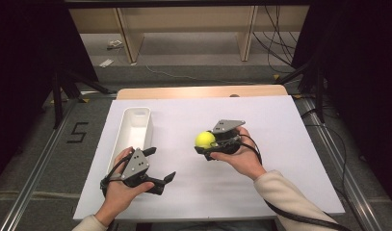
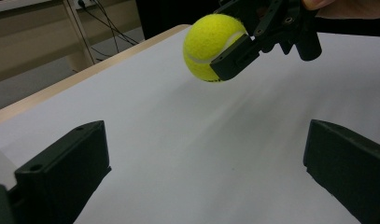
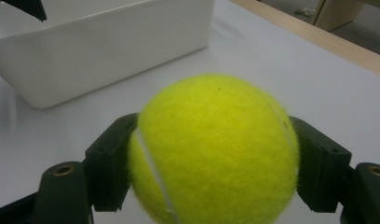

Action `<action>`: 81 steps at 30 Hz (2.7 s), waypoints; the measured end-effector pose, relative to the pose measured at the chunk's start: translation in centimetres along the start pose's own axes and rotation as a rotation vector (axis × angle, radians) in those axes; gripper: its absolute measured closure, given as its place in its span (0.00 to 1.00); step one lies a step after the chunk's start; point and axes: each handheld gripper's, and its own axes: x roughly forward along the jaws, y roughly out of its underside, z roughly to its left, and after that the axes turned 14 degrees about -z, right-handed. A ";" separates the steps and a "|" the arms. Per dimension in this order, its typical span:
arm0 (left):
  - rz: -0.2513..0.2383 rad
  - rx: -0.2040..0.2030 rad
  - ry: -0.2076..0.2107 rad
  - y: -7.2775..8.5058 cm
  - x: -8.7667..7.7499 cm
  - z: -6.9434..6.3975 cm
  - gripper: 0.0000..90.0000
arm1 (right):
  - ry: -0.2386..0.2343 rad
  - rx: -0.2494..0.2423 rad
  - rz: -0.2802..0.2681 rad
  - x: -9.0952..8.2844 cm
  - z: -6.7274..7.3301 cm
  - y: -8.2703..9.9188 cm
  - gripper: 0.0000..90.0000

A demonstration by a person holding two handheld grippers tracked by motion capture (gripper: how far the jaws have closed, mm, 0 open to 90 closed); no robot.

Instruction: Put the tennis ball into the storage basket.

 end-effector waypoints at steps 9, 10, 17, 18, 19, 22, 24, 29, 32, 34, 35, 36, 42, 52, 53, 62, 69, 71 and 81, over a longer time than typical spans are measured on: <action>0.000 0.000 0.000 0.0 0.0 0.0 0.00 | -0.002 -0.001 -0.004 0.2 0.1 -0.2 0.29; 0.000 0.000 0.000 0.0 0.0 0.0 0.00 | -0.002 0.000 -0.003 0.2 0.1 -0.3 0.29; 0.000 0.000 0.001 0.0 0.0 0.0 0.00 | -0.009 -0.003 -0.010 0.4 0.2 -0.5 0.29; 0.000 0.000 0.000 0.0 0.0 0.0 0.00 | -0.009 -0.003 -0.012 0.5 0.2 -0.6 0.29; 0.000 0.000 0.000 0.0 0.0 0.0 0.00 | -0.009 -0.003 -0.012 0.5 0.2 -0.6 0.29; 0.000 0.000 0.001 0.0 0.0 0.0 0.00 | -0.009 -0.005 -0.014 0.5 0.2 -0.7 0.29; 0.000 0.000 0.001 0.0 0.0 0.0 0.00 | -0.011 -0.006 -0.016 0.7 0.3 -0.8 0.29; 0.000 -0.001 0.001 0.0 0.0 0.0 0.00 | -0.015 -0.008 -0.018 0.8 0.4 -1.0 0.29; -0.001 -0.001 0.001 0.0 0.0 0.0 0.00 | -0.016 -0.009 -0.021 0.9 0.4 -1.1 0.29; -0.001 0.000 0.001 0.0 0.0 0.0 0.00 | -0.017 -0.007 -0.023 1.0 0.5 -1.2 0.29; 0.000 -0.001 0.001 0.0 0.0 0.0 0.00 | -0.019 -0.008 -0.024 1.0 0.5 -1.2 0.29; 0.000 -0.001 0.001 0.0 0.0 0.0 0.00 | -0.018 -0.008 -0.026 1.1 0.5 -1.2 0.29; 0.000 0.000 0.001 0.0 0.0 0.0 0.00 | -0.018 -0.007 -0.030 1.2 0.5 -1.5 0.29; 0.000 -0.002 0.001 0.0 0.0 0.0 0.00 | -0.025 -0.008 -0.038 1.5 0.7 -1.9 0.29; 0.000 -0.002 0.001 0.0 0.0 0.0 0.00 | -0.025 -0.010 -0.038 1.6 0.7 -2.0 0.29; 0.000 -0.001 0.001 0.0 0.0 0.0 0.00 | -0.029 -0.013 -0.044 1.9 0.9 -2.3 0.29; -0.001 -0.001 0.001 0.0 0.0 0.0 0.00 | -0.034 -0.010 -0.045 2.2 1.0 -2.4 0.29; -0.001 -0.004 0.001 0.0 0.0 0.0 0.00 | -0.036 -0.011 -0.048 2.3 1.0 -2.5 0.29; -0.002 0.003 0.001 0.0 0.0 0.0 0.00 | -0.041 -0.011 -0.053 2.8 1.4 -2.8 0.29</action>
